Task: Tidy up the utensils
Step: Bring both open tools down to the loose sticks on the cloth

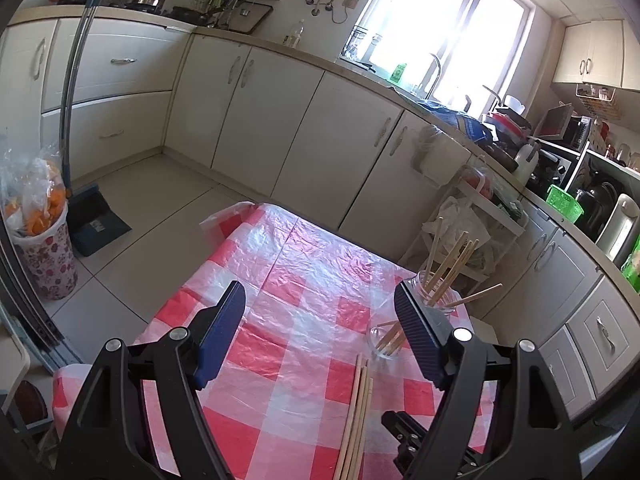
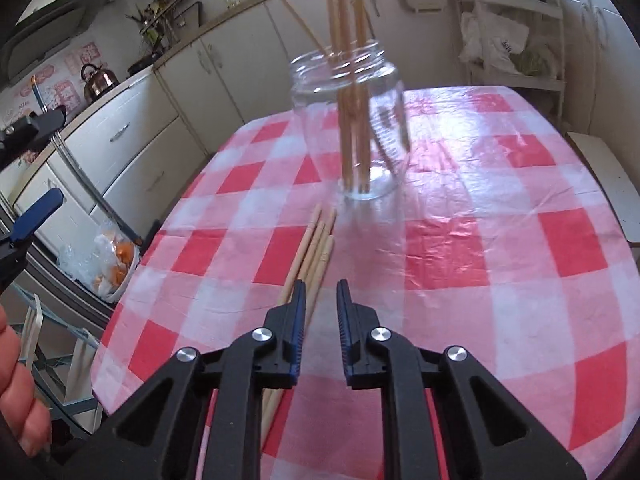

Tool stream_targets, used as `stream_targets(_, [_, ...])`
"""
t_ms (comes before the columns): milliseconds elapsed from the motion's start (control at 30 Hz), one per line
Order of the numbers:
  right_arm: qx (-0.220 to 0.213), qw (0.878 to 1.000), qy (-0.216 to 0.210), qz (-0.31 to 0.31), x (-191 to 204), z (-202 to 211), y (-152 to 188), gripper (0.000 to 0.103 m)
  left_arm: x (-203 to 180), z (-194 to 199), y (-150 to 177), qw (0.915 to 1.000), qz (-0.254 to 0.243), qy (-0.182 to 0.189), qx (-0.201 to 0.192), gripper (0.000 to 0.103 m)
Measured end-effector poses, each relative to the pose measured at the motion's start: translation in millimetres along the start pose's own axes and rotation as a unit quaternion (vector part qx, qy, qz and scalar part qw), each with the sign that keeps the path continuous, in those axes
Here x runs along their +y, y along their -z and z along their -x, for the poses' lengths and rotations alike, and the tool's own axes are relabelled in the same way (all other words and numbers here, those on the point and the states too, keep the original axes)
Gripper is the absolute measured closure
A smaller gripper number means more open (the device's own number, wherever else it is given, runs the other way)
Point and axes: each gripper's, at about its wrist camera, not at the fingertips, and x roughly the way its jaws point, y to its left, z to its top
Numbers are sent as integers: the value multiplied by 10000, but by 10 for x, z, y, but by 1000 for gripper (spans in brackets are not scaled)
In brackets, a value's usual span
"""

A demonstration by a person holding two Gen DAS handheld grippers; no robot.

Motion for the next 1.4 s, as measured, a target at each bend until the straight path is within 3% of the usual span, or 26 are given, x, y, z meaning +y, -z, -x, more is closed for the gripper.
stream_targets(167, [240, 9994, 169, 190, 89, -191, -17, 87, 66, 15, -48, 9999, -90, 71, -113, 27])
stream_targets(333, [380, 9980, 279, 414, 104, -224, 14, 88, 218, -119, 23, 9999, -58, -84, 123, 27])
stream_targets(467, [447, 9977, 248, 438, 16, -189, 15, 89, 204, -248, 171, 9986, -316, -47, 413, 27])
stream_targets(633, [483, 9978, 189, 406, -106, -135, 4, 89, 98, -508, 384, 9926, -674, 71, 1004, 27])
stream_targets(833, [493, 9984, 106, 246, -232, -85, -4, 90, -59, -745, 525, 9834, -1191, 33, 1365, 27])
stream_targets(1000, [441, 9989, -51, 117, -304, -40, 6, 90, -177, -890, 648, 9753, -1545, -12, 1580, 27])
stream_targets(1400, [402, 9983, 120, 405, -249, -78, -23, 90, -354, -1124, 843, 9612, -1961, -276, 1921, 27])
